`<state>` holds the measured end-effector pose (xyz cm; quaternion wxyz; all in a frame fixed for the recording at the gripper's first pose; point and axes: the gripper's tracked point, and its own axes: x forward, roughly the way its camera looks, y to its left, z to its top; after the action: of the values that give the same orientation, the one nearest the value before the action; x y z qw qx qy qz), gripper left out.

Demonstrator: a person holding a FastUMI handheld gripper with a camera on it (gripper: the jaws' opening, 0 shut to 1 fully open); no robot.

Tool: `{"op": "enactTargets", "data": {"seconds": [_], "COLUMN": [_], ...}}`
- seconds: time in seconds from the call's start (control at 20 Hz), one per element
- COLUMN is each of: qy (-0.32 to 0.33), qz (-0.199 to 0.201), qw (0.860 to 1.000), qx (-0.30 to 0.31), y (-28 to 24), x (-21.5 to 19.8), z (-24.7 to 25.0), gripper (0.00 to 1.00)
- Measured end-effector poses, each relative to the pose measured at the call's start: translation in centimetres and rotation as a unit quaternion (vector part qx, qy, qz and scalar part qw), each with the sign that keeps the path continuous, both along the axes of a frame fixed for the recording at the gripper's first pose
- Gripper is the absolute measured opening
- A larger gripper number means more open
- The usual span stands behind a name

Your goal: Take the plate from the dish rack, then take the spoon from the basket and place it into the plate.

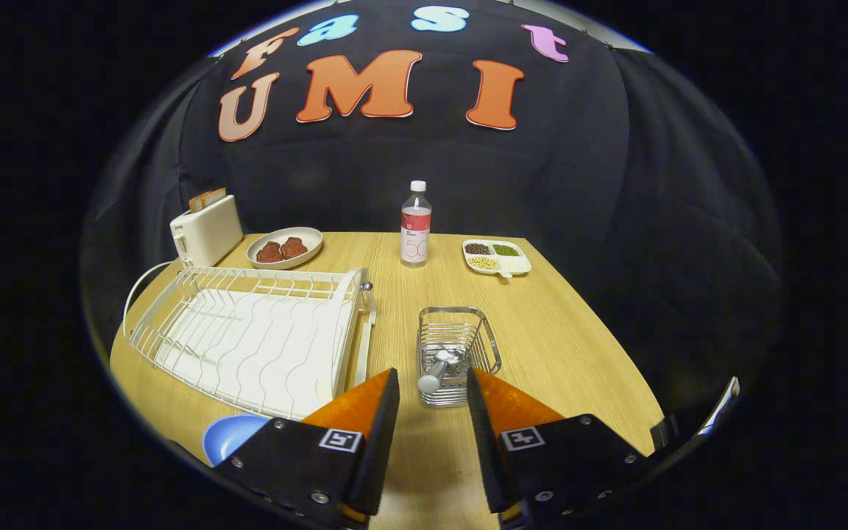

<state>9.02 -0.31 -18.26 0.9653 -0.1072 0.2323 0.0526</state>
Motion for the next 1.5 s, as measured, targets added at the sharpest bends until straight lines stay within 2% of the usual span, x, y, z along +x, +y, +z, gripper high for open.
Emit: {"op": "enactTargets", "data": {"seconds": [0.2,0.4,0.6,1.1,1.5], "qy": [0.001,-0.005,-0.006,-0.048,-0.081], "qz": [0.019,0.018,0.007,-0.007,-0.031], "qw": [1.0,0.999,1.0,0.998,0.996], "qx": [-0.014,-0.031,-0.027,-0.027,-0.017], "y": [0.0,-0.9,-1.7,-1.5,-1.0], "x": [1.3,2.2,2.6,1.0,-3.6], "z": [-0.5,-0.4,-0.1,4.1,7.3], "gripper": [0.3,0.15,0.07,0.06,0.06]}}
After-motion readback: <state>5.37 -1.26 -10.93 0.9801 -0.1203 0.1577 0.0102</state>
